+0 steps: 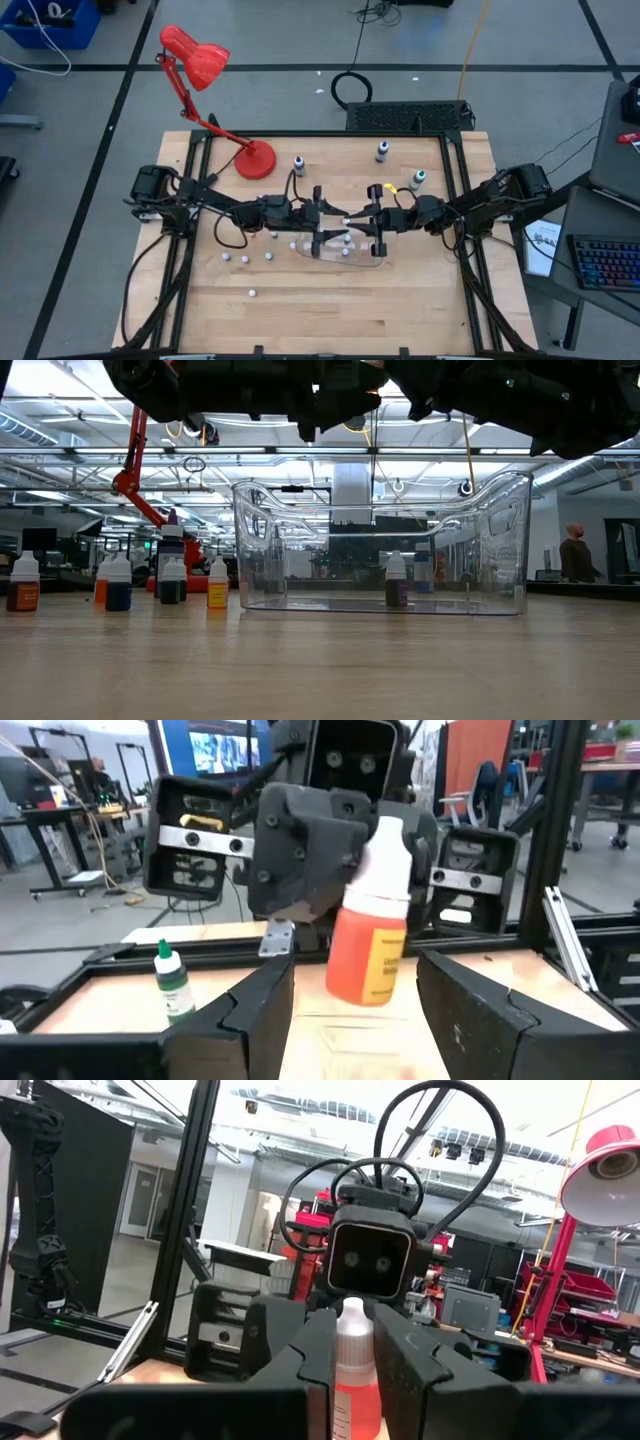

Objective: Pick & Place food coloring
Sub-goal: Put the small orange food coloring bottle into the transparent bin

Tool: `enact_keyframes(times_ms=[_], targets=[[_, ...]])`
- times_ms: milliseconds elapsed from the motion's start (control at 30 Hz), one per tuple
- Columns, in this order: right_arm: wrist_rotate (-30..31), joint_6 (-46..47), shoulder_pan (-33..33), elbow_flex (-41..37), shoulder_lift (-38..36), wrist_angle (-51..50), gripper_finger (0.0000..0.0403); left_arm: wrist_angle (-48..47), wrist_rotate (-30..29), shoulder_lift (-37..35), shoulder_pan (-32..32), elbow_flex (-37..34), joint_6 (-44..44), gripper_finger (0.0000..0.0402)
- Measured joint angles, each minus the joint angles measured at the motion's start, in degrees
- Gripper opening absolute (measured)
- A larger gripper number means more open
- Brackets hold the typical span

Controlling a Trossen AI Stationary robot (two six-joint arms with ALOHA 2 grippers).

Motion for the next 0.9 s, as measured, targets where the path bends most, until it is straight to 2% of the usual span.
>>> enact_keyframes(times_ms=[367, 900], targets=[[0.06, -0.15, 0.00, 0.00, 0.01, 0.31, 0.0036, -2.09, -0.04, 0.00, 0.02, 0.00, 1.54, 0.0214], [0.04, 0.09, 0.00, 0.00, 0.00, -0.27, 0.0036, -0.30, -0.04, 0.00, 0.11, 0.00, 2.13, 0.0214]])
